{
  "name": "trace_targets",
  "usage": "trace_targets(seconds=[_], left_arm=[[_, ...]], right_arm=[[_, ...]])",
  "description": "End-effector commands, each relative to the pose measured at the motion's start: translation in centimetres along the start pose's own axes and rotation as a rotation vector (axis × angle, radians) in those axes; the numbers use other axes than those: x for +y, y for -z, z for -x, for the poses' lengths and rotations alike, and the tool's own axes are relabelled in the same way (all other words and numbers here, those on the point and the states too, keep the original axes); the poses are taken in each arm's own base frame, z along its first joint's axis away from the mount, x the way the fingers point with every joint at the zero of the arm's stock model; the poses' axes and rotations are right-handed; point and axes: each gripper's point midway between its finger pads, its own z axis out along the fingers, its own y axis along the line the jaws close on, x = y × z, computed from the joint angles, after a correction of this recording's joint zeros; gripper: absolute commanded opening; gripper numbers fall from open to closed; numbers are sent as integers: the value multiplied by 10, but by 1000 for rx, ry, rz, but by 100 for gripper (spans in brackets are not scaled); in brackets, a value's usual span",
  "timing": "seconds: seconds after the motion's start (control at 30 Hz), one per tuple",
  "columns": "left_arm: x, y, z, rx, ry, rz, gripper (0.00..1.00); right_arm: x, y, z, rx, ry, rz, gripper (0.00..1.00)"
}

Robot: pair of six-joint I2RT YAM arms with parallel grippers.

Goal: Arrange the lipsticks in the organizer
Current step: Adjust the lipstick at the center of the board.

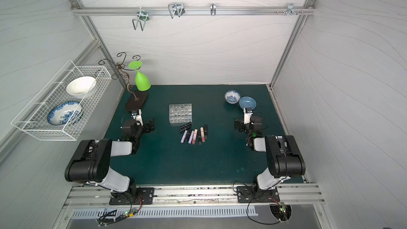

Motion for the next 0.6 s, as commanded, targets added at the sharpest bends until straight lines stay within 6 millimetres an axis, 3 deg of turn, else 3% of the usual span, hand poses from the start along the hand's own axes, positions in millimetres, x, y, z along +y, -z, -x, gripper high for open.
trace_targets(seconds=[0.0, 0.43, 0.57], left_arm=[[-3, -4, 17, -48, -7, -5, 100], [-4, -3, 18, -57, -34, 31, 100], [-11, 8, 19, -112, -88, 65, 100]], right_arm=[[-1, -3, 4, -3, -5, 4, 99], [-1, -1, 5, -9, -2, 3, 99], [9, 9, 16, -24, 52, -3, 99]])
